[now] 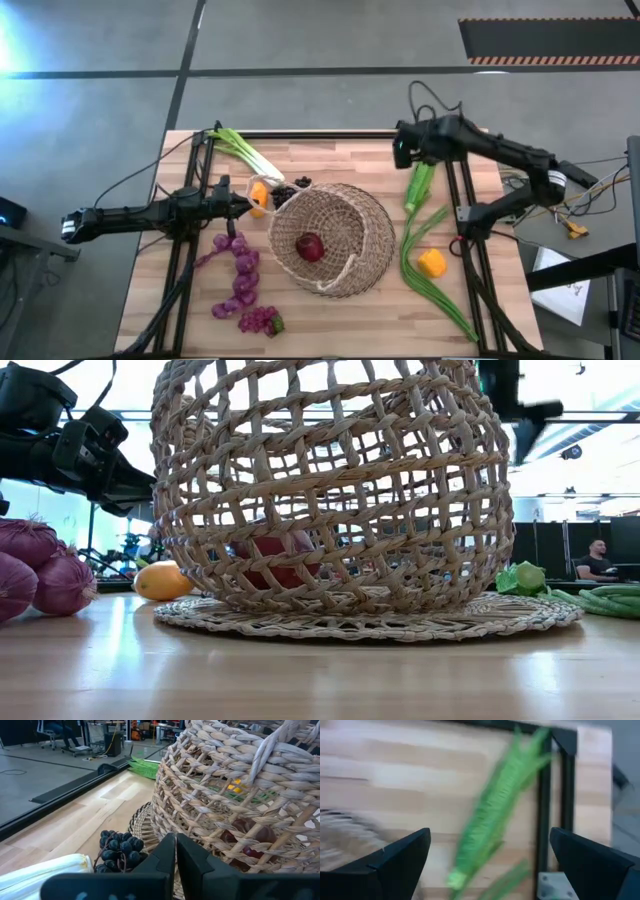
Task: Build produce basket
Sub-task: Put the leaf lettuce into the basket
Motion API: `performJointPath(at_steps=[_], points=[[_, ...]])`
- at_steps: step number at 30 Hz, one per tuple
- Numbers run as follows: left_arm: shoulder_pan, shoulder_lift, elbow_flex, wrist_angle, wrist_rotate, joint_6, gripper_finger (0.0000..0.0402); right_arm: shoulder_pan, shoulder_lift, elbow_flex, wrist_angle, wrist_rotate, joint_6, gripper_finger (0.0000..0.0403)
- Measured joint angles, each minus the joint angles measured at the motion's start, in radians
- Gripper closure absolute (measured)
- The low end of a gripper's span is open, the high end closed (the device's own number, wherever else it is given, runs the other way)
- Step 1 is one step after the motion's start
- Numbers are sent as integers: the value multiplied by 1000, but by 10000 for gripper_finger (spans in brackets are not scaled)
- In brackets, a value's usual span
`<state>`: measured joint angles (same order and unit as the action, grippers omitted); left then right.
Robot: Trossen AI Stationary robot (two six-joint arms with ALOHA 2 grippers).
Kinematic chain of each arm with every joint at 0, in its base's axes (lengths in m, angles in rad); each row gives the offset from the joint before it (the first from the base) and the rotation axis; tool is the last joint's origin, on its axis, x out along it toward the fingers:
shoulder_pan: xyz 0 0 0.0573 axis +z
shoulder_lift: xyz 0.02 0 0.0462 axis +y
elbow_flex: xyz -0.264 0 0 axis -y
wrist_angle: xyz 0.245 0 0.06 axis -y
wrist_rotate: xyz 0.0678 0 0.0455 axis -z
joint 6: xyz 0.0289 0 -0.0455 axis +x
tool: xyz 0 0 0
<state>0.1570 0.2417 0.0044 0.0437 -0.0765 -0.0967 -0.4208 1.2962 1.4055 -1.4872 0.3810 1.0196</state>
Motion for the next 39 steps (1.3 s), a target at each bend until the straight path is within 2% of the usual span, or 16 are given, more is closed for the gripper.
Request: performJointPath(at_steps=[3,6,11,23,35,39], points=[[0,0,0,0,0,0,402,-172,3,-81,82,-82,-109,3],[0,0,0,0,0,0,402,-295,20,-155,210,-121,-193,3],[0,0,0,0,0,0,402,-383,84,-221,386,-128,-258,3],[0,0,0,0,0,0,402,-460,341,-232,393,-119,-164,3],[0,0,0,0,1,0,402,-463,558,-227,401,-118,-300,4],[0,0,0,0,4,0,402,-463,555,-228,417,-118,-343,42]])
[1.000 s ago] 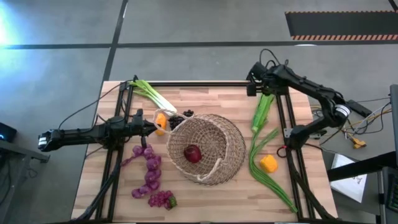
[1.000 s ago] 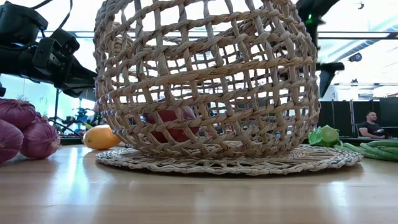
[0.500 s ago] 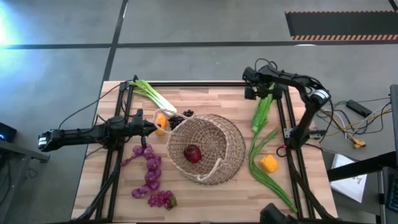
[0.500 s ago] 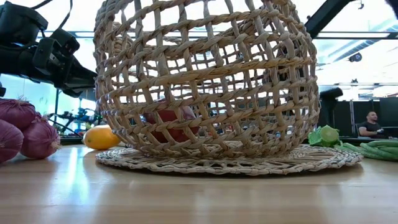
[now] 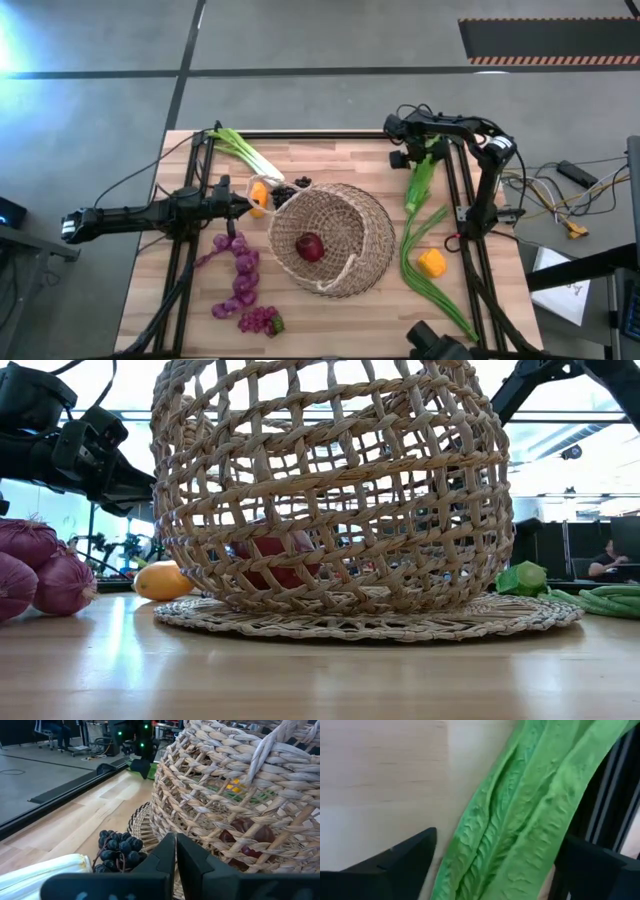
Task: Build produce basket
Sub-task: Put the leaf lettuce into the basket
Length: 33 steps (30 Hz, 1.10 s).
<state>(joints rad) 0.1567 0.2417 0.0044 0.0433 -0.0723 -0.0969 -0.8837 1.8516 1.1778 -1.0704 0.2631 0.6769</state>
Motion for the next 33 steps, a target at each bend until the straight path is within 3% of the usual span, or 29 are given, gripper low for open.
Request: performJointPath(at_steps=[4,12,19,24,28,33], points=[[0,0,0,0,0,0,402,1,-42,-3,45,-8,-45,133],[0,0,0,0,-1,0,402,40,-171,-7,86,50,-128,372],[0,0,0,0,-3,0,402,120,-386,-7,107,54,-146,388],[0,0,0,0,-7,0,402,257,-603,-7,246,75,-144,391],[0,0,0,0,-6,0,402,435,-756,-7,491,155,-183,392],[0,0,0,0,-6,0,402,705,-871,-6,923,219,-433,391]])
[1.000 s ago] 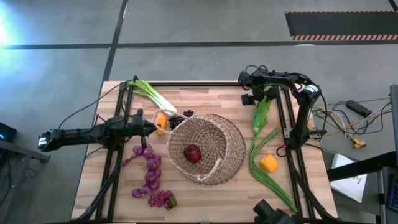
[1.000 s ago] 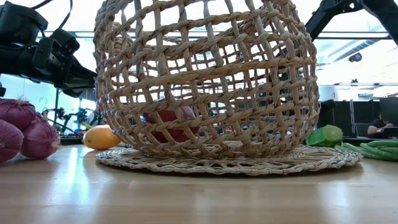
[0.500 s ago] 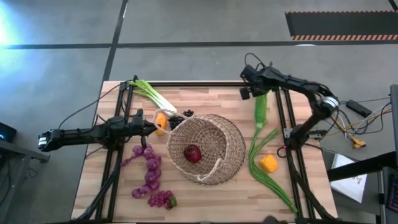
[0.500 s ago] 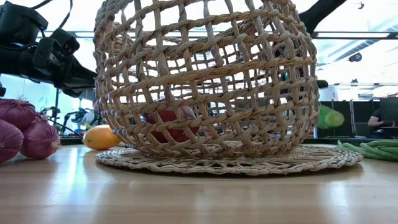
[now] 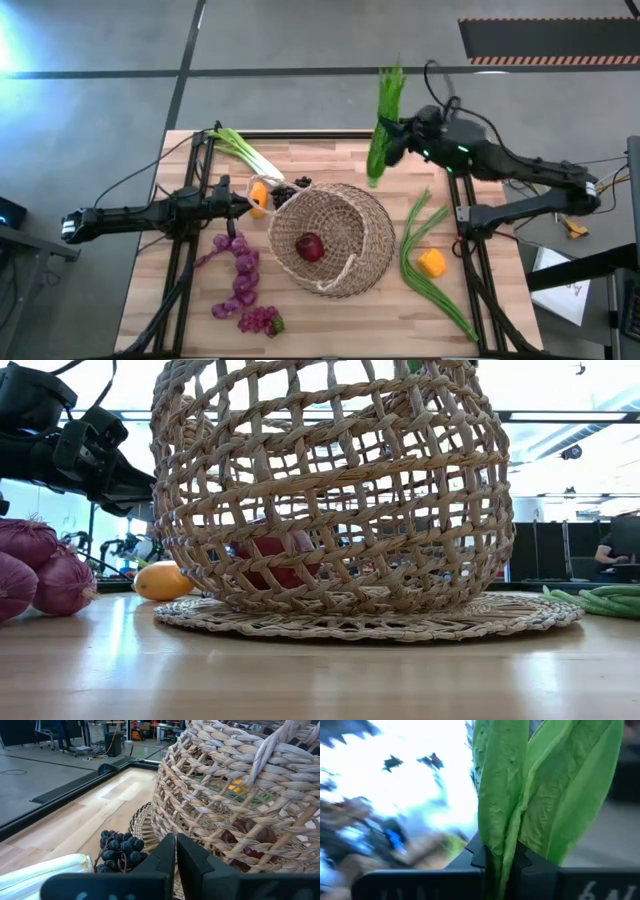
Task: Build produce basket
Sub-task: Put the leaf lettuce into the basket
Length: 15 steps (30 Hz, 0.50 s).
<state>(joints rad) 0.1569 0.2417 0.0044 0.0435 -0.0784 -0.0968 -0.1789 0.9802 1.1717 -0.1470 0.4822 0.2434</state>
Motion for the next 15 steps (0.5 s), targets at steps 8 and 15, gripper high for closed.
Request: performJointPath(at_steps=[8,15], points=[[0,0,0,0,1,0,402,378,72,2,450,-11,-314,391],[0,0,0,0,2,0,402,508,293,0,647,-11,-504,390]])
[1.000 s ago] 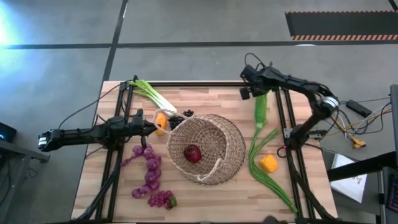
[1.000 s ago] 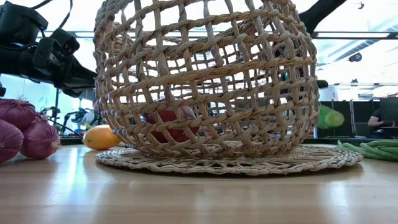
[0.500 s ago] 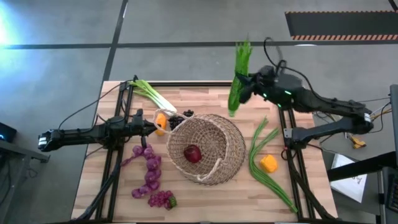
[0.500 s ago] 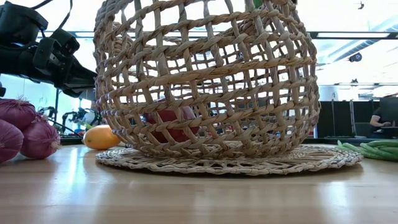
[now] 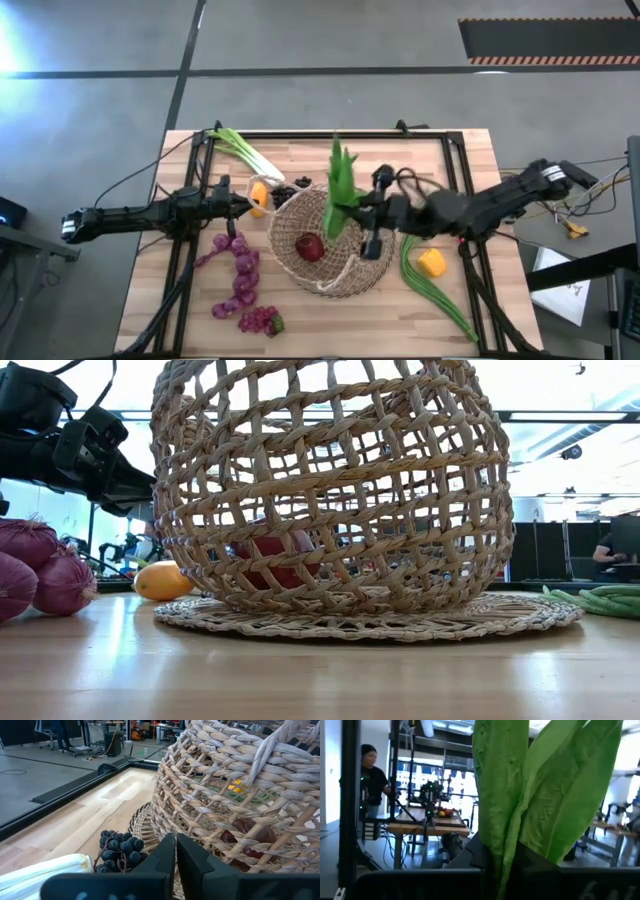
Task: Build produce basket
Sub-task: Put the leaf lettuce into the basket
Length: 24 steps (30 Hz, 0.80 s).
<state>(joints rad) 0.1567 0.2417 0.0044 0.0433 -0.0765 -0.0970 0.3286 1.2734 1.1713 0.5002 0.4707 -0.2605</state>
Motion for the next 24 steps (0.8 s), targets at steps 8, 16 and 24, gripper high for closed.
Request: performJointPath(at_steps=[8,16,24], points=[[0,0,0,0,0,0,402,-8,158,1,62,5,-3,390],[0,0,0,0,1,0,402,-37,301,27,143,4,-36,390],[0,0,0,0,1,0,402,-49,515,209,142,2,-238,390]])
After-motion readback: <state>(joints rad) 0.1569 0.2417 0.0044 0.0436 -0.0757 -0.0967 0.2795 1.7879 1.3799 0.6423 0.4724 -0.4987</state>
